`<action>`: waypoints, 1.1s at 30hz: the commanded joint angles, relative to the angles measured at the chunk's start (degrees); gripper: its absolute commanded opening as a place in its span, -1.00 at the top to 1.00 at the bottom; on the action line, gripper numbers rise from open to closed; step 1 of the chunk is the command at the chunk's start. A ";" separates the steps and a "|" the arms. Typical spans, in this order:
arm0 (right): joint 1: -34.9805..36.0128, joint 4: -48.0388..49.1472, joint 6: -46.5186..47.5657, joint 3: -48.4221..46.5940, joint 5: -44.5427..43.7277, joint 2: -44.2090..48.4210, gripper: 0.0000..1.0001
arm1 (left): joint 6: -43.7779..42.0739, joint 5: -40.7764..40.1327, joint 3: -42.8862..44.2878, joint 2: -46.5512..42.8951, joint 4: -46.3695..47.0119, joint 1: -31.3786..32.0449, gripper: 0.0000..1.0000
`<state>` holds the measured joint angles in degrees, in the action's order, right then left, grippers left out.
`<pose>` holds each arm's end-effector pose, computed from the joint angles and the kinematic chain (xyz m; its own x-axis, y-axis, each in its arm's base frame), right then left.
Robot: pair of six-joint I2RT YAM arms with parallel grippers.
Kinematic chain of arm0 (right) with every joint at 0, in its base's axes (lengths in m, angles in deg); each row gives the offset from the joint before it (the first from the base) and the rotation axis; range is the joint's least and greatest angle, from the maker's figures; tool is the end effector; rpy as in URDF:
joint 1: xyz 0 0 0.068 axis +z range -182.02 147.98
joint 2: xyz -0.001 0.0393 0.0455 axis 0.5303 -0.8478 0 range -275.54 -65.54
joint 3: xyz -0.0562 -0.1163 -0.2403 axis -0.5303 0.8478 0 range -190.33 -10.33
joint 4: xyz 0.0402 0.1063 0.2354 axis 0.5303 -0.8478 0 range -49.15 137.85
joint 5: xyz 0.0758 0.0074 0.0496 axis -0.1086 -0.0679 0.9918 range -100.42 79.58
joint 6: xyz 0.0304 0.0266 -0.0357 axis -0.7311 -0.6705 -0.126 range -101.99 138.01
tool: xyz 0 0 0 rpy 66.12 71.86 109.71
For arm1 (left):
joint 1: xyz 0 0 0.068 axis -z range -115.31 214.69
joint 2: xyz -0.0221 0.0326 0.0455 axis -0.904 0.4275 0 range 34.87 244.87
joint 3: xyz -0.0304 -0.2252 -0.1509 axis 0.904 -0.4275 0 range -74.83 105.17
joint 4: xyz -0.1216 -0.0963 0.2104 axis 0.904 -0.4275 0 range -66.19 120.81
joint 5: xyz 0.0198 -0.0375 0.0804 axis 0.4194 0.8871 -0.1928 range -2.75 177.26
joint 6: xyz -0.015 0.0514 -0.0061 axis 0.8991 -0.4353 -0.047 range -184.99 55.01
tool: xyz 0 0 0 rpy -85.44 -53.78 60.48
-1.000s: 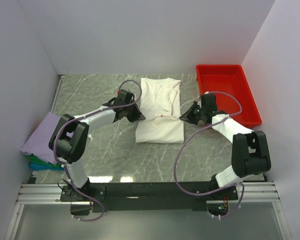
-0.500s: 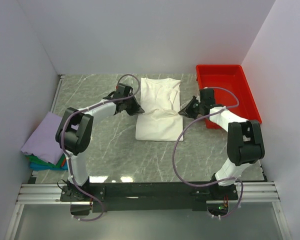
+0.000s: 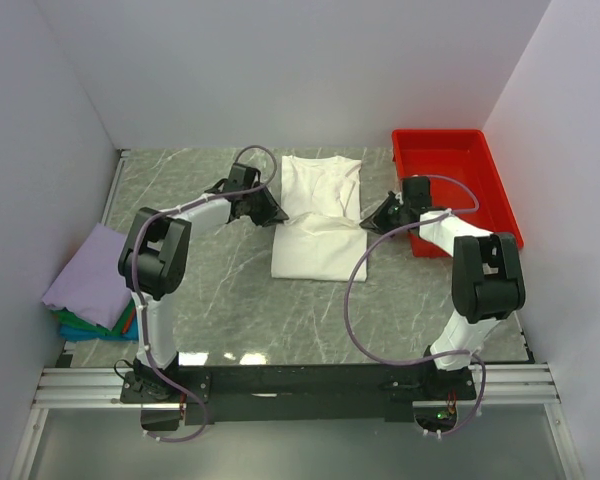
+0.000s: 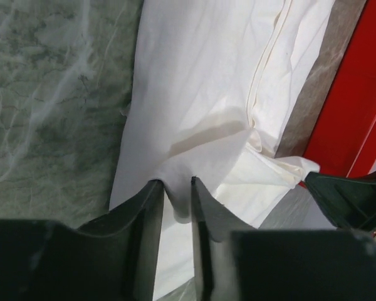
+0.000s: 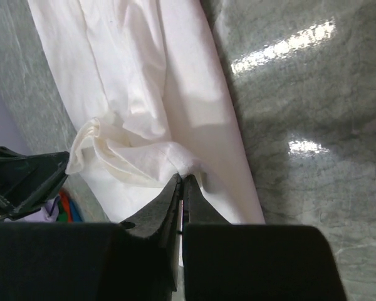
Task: Fold and stack the t-shirts
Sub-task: Fold the tshirt
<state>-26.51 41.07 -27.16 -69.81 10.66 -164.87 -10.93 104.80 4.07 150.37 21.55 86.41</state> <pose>0.3600 0.0475 0.1852 -0.7480 0.5927 -0.2987 0.2767 0.6875 0.6714 0.4059 -0.1733 0.1764 -0.8349 -0.4984 -0.2335 -0.2183 0.6894 -0.6907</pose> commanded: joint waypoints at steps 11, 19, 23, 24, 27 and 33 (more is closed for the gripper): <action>2.73 -3.93 7.19 -4.67 -10.00 6.33 -0.13 | -3.53 -3.46 -0.76 -8.45 -0.84 -0.27 -0.11; 12.58 -6.31 11.23 -9.75 -15.02 1.00 0.00 | -3.79 -5.77 0.46 -5.31 -3.92 4.56 0.99; 15.92 -9.90 13.52 -15.47 -16.86 -3.93 0.03 | -3.97 -5.59 2.84 -1.96 -4.19 5.97 0.99; 16.54 -10.61 14.14 -16.71 -17.21 -4.99 0.04 | -3.88 -5.41 3.37 -1.51 -4.28 6.23 0.99; 18.21 -13.33 15.02 -21.10 -17.91 -9.21 0.04 | -3.61 -5.24 3.11 -0.19 -3.84 7.02 0.99; 19.27 -17.47 15.55 -28.75 -18.88 -17.29 0.06 | -3.26 -5.06 2.93 1.30 -3.49 7.11 0.99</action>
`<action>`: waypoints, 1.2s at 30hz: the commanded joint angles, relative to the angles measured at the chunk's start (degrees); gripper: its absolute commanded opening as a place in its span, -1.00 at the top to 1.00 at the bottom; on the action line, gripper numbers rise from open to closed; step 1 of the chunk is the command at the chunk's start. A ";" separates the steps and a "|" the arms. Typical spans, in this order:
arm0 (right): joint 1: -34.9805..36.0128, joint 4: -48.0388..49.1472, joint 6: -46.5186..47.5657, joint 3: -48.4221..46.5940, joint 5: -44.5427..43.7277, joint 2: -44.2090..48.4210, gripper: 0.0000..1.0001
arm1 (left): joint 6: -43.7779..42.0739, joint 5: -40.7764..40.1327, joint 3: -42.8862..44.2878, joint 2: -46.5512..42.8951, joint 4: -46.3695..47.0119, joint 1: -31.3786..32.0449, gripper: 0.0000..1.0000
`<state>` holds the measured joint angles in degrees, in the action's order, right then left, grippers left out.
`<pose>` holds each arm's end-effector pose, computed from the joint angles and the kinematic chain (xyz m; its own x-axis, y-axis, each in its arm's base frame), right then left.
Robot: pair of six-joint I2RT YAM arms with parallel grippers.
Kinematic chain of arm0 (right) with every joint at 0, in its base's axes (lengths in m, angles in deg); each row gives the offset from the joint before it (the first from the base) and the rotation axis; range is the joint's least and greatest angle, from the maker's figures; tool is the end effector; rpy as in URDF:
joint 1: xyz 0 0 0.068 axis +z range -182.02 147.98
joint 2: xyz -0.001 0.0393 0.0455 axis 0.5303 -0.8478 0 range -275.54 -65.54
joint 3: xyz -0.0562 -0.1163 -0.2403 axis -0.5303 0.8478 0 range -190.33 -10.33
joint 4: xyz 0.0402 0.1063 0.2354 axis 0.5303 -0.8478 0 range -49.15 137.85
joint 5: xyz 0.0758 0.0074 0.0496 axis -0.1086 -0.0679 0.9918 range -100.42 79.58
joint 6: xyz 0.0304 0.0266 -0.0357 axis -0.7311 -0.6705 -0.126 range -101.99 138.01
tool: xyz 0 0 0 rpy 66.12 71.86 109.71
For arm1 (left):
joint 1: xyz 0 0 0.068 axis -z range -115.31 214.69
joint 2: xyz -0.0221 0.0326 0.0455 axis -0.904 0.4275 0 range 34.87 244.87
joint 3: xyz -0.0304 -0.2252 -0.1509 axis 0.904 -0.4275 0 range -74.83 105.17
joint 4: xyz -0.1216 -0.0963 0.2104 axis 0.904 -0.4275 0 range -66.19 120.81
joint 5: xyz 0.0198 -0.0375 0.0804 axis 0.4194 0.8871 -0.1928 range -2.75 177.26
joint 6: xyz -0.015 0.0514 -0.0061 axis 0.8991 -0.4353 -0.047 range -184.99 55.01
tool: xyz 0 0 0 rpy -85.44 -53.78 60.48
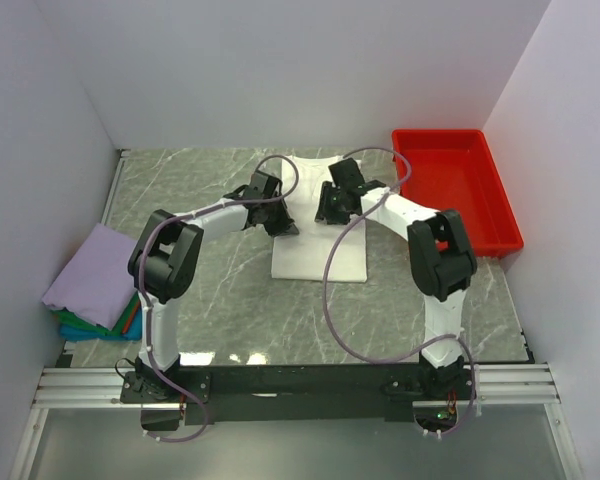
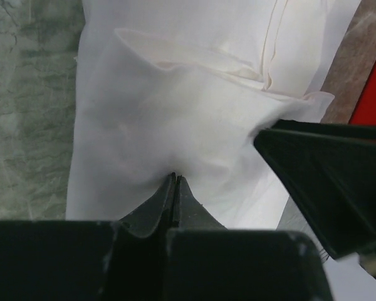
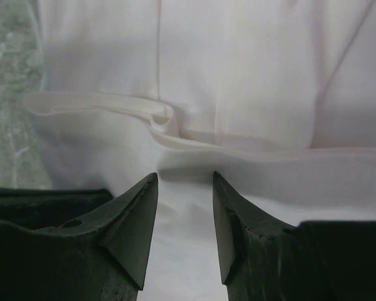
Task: Fold and stack the t-shirts
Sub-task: Fold the tshirt
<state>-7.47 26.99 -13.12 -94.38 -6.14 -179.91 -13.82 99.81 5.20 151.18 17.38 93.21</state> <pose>0.3984 0.1849 0.1968 -0.8428 0.1818 -0.5066 -0.0247 0.9271 0.3739 0.3831 -0.2171 0.1706 -0.8795 -0.3874 -0.2762 -0.1526 0.7795 -0.6076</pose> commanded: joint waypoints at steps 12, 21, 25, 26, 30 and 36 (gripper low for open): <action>-0.91 -9.29 2.13 -16.76 -5.24 -13.07 0.09 | -0.82 -0.51 -1.71 0.58 0.69 0.05 0.99; -0.83 -9.19 3.01 -16.85 -4.45 -11.93 0.06 | -0.29 2.02 -3.04 -2.22 3.32 -2.14 0.99; -0.91 -9.11 3.19 -17.55 -3.40 -11.32 0.05 | -0.73 3.17 0.64 -1.97 4.90 -2.94 0.99; -0.83 -9.20 3.19 -17.81 -3.31 -11.40 0.05 | -0.90 3.35 1.79 -1.36 5.08 -3.11 0.99; -0.91 -10.16 3.36 -18.87 -3.13 -12.37 0.05 | 0.15 5.02 7.32 4.52 5.52 -4.25 0.99; -0.83 -10.51 3.97 -18.87 -3.22 -14.30 0.04 | 2.17 3.79 8.57 9.54 6.31 -5.84 0.99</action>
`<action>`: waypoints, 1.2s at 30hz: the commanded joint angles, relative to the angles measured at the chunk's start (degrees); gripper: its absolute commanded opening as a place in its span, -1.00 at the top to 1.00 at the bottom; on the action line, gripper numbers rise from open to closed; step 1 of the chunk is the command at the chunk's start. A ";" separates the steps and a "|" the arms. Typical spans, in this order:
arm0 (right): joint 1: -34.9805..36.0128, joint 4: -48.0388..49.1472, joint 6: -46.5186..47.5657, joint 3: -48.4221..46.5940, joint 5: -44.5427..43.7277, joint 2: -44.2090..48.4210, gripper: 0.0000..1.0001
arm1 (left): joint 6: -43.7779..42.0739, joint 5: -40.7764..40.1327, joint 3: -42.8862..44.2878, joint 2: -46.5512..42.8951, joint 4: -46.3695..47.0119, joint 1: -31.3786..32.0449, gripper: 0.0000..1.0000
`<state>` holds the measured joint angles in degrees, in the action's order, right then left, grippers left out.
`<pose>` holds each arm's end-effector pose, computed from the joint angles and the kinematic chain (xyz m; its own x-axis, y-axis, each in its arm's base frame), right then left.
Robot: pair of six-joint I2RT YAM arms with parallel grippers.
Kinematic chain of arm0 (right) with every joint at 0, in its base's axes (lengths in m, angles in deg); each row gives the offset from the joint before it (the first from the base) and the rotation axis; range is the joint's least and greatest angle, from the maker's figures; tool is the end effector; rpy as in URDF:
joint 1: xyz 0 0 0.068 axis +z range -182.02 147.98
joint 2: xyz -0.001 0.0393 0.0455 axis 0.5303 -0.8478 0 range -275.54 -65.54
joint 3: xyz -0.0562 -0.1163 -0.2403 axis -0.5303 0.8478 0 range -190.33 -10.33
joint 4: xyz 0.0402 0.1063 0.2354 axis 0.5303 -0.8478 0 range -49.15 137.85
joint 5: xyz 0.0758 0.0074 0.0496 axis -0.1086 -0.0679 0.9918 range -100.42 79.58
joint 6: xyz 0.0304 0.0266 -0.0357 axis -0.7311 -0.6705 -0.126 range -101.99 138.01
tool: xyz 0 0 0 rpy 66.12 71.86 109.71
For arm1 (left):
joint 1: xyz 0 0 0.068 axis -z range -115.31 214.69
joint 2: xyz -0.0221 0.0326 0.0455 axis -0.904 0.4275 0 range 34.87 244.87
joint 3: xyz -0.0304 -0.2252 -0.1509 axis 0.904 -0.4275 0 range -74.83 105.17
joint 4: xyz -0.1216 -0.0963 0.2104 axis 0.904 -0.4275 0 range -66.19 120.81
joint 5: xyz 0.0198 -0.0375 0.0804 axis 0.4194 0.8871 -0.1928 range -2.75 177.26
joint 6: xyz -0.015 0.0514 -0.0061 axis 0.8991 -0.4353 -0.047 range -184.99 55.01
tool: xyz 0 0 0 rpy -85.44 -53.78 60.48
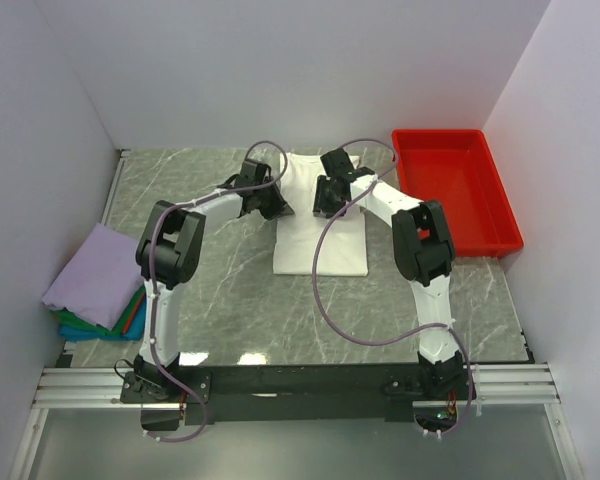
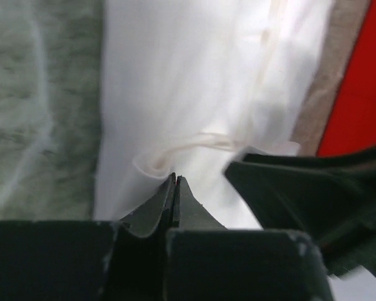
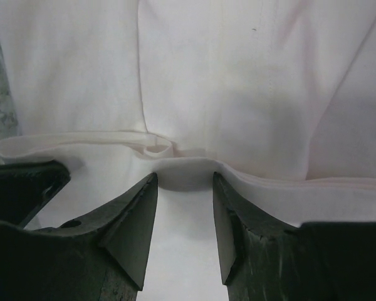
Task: Fold and stack the t-shirts
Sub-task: Fold the tshirt
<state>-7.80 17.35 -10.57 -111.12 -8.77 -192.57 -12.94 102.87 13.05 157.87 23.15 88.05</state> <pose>0.4421 0.2000 0.1782 -0.8727 0.1318 -0.4701 -0.0080 0.9589 0.2835 0.4351 -0.1984 0.1695 -0.8276 -0.4698 -0.3071 -0.1454 0.7080 -0.6911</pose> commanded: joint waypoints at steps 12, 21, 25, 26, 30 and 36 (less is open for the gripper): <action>2.40 -4.13 2.56 1.11 -5.07 -1.65 0.00 | 2.79 -3.40 -7.45 0.15 -1.83 -1.21 0.99; 6.00 2.45 0.37 15.96 -1.92 6.34 -0.01 | 1.91 -4.19 -20.54 -9.16 -0.34 -1.21 0.99; 7.67 6.42 -1.13 24.50 0.98 10.91 -0.01 | 1.74 -4.55 -27.40 -14.10 1.77 -1.21 0.99; 8.20 7.03 -1.48 25.37 1.07 11.53 -0.01 | 1.74 -3.93 -29.06 -14.89 1.95 -1.21 0.99; 10.75 8.70 -2.18 30.82 2.22 15.30 -0.01 | 2.18 -4.28 -33.38 -20.67 2.21 -1.12 0.99; 17.32 11.60 -4.73 37.41 2.66 19.79 -0.01 | 2.26 -4.45 -41.46 -29.56 2.12 -0.94 0.99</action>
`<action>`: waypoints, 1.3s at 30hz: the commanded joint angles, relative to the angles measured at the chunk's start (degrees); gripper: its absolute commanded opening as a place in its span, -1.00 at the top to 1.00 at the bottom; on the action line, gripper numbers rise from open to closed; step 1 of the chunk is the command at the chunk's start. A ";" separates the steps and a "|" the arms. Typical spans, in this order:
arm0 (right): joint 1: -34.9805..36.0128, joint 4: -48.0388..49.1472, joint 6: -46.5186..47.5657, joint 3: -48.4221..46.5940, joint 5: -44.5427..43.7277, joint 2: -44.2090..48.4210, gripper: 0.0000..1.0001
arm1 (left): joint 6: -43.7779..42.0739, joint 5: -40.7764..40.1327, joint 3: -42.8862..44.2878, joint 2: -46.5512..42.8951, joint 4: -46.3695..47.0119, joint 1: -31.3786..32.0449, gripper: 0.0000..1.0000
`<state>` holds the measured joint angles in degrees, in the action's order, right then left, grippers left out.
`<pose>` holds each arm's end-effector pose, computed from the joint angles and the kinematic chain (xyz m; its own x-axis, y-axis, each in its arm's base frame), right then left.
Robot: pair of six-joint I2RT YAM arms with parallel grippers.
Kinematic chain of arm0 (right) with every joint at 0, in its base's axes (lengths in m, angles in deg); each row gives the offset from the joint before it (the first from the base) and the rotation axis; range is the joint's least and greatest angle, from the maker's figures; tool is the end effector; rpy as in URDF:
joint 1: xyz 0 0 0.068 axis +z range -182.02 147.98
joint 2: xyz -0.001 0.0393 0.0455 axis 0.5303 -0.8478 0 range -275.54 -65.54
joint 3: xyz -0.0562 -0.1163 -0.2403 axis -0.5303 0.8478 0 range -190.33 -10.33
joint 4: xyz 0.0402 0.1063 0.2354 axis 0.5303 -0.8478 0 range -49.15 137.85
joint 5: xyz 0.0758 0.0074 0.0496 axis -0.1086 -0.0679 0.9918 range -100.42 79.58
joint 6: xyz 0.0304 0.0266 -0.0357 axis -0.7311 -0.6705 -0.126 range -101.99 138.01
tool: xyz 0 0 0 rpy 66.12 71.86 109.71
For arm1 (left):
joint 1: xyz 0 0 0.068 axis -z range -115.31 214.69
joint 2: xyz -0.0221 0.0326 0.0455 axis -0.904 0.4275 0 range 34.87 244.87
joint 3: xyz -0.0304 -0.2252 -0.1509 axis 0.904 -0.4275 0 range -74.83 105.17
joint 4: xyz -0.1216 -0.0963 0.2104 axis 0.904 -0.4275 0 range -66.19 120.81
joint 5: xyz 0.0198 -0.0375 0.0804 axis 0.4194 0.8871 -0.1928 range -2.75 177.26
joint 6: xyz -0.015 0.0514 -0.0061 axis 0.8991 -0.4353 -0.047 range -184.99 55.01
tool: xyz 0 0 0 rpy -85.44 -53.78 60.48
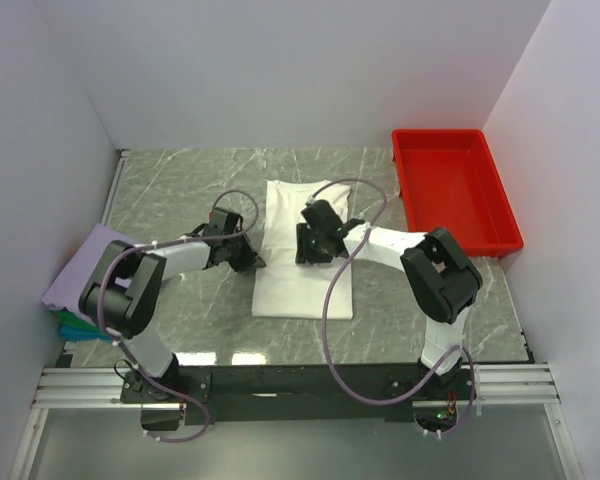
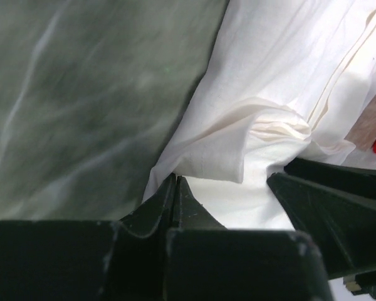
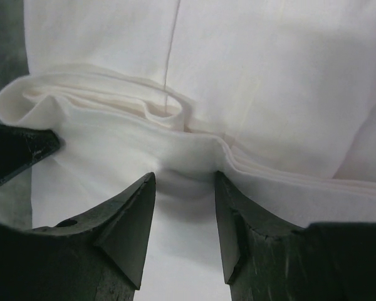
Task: Fold and stack the t-shirts
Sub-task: Fold the tshirt
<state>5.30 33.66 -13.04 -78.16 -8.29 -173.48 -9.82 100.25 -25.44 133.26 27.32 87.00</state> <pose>0.3103 0.2382 0.1638 -0.8746 -0.0187 -0.4844 -0.2007 0.9235 0.3269 0.3028 -0.1330 0.1429 -0.8268 -0.5253 -0.2013 -0.3189 0.7324 -0.6015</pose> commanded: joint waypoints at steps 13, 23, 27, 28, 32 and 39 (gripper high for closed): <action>9.71 -7.16 -1.65 3.59 -3.54 4.05 -0.01 | -1.38 -3.23 -6.95 -16.92 -5.12 1.25 0.99; 4.52 -7.34 -1.30 6.65 -4.42 10.38 0.02 | -3.15 -2.71 -0.96 -5.42 -3.11 1.16 0.99; 1.54 -6.46 -0.77 8.59 -4.15 9.59 0.04 | -3.15 -3.84 -0.17 -1.98 -2.84 1.16 0.99; 0.92 -5.94 -0.59 9.03 -3.89 9.24 0.05 | -3.06 -4.20 -0.43 -1.62 -3.02 1.16 0.99; -1.37 -5.14 0.28 10.09 -3.98 6.26 0.07 | -2.18 -4.03 -2.54 -1.79 -1.53 1.16 0.99; -2.69 -6.37 2.13 5.44 -5.55 0.72 0.13 | -0.86 -4.73 -4.65 -2.85 -1.26 0.90 0.99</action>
<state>3.70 28.87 -13.15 -71.74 -9.93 -167.78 -10.67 98.04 -28.30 130.37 26.80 88.07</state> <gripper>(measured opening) 0.440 0.013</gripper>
